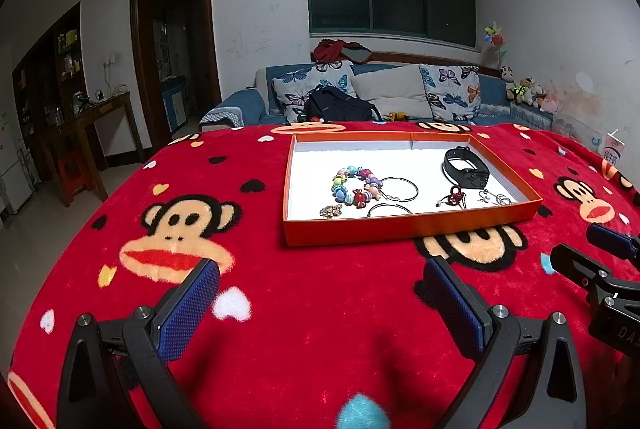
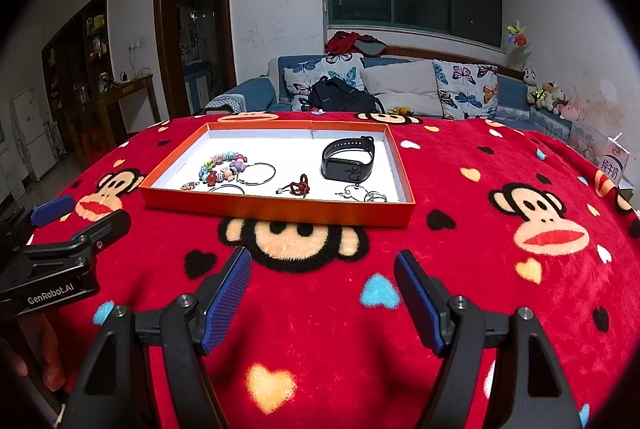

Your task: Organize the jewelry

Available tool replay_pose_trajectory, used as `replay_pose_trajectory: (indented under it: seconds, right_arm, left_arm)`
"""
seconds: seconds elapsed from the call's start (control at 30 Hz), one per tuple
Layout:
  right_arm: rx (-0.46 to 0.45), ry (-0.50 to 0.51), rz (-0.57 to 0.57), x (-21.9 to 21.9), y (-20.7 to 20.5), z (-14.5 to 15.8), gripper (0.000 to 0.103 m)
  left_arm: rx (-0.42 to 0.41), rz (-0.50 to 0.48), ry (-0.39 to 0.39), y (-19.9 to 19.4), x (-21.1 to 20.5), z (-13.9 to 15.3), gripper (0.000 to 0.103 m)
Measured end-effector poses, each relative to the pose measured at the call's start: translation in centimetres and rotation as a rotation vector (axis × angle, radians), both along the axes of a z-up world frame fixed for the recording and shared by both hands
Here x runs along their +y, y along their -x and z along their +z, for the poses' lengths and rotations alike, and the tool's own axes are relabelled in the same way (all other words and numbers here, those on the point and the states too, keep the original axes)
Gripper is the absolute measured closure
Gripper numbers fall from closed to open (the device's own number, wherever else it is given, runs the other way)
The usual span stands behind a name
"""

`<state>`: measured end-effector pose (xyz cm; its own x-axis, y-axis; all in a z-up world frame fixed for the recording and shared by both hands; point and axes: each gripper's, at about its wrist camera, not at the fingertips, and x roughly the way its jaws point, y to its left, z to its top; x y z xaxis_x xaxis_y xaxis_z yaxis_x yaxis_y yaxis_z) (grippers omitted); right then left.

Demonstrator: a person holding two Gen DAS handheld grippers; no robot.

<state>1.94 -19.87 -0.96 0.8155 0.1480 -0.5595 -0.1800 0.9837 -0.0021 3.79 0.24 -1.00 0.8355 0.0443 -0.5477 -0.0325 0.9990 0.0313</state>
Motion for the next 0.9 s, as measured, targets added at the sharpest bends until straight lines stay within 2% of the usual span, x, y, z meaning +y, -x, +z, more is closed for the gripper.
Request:
replay_pose_trajectory:
  seconds: [0.9]
  right_arm:
    - [-0.001, -0.001, 0.000, 0.02, 0.03, 0.00, 0.022]
  left_arm:
    - [-0.003, -0.003, -0.005, 0.10, -0.14, 0.00, 0.000]
